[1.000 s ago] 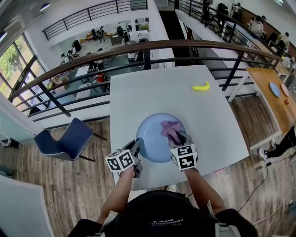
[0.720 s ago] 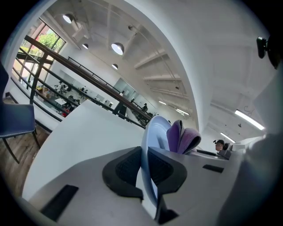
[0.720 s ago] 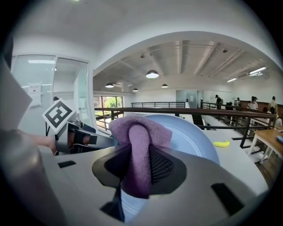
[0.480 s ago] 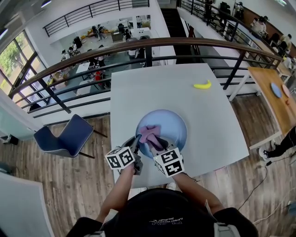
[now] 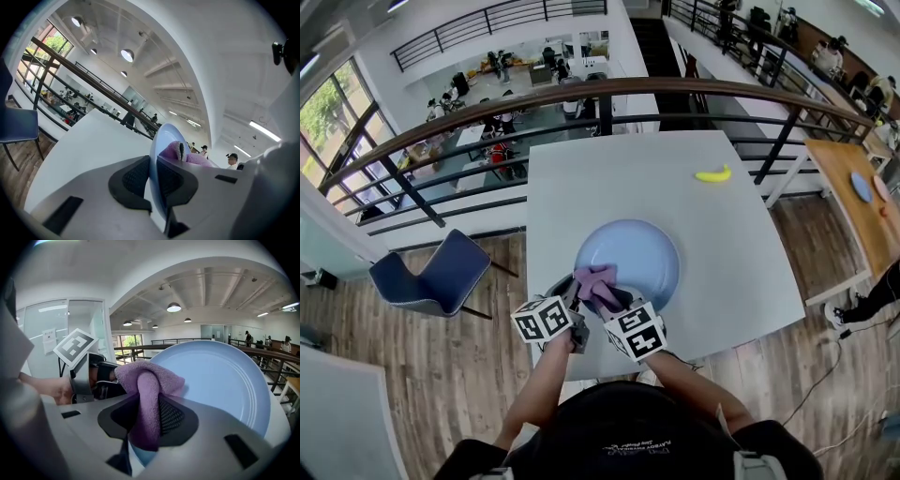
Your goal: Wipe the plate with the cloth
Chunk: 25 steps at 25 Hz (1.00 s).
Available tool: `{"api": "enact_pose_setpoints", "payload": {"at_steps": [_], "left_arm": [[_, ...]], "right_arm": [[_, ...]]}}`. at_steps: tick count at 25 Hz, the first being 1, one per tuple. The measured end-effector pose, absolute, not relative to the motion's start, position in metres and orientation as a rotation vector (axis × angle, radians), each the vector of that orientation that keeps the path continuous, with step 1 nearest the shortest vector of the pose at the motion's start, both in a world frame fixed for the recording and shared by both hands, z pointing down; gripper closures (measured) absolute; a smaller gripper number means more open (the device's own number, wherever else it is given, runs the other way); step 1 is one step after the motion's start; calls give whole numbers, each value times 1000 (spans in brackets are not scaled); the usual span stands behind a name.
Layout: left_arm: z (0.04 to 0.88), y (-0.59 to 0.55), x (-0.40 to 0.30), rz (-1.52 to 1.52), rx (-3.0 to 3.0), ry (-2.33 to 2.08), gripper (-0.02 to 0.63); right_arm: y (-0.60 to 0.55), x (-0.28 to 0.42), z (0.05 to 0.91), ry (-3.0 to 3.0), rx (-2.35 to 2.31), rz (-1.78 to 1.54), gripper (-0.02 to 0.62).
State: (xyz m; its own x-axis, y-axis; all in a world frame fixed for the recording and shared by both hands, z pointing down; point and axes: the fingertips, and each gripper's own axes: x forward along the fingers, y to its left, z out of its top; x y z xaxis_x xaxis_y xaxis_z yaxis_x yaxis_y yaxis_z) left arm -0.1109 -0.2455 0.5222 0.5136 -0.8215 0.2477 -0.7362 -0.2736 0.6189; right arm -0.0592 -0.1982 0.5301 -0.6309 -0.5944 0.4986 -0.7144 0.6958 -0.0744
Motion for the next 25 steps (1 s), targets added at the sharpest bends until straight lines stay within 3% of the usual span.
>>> {"api": "enact_pose_setpoints", "payload": {"at_steps": [25], "left_arm": [[517,-240,-125,-256,2017,-1263,560]], "right_arm": [[-220,16,535,-2315,1194,255,479]]}}
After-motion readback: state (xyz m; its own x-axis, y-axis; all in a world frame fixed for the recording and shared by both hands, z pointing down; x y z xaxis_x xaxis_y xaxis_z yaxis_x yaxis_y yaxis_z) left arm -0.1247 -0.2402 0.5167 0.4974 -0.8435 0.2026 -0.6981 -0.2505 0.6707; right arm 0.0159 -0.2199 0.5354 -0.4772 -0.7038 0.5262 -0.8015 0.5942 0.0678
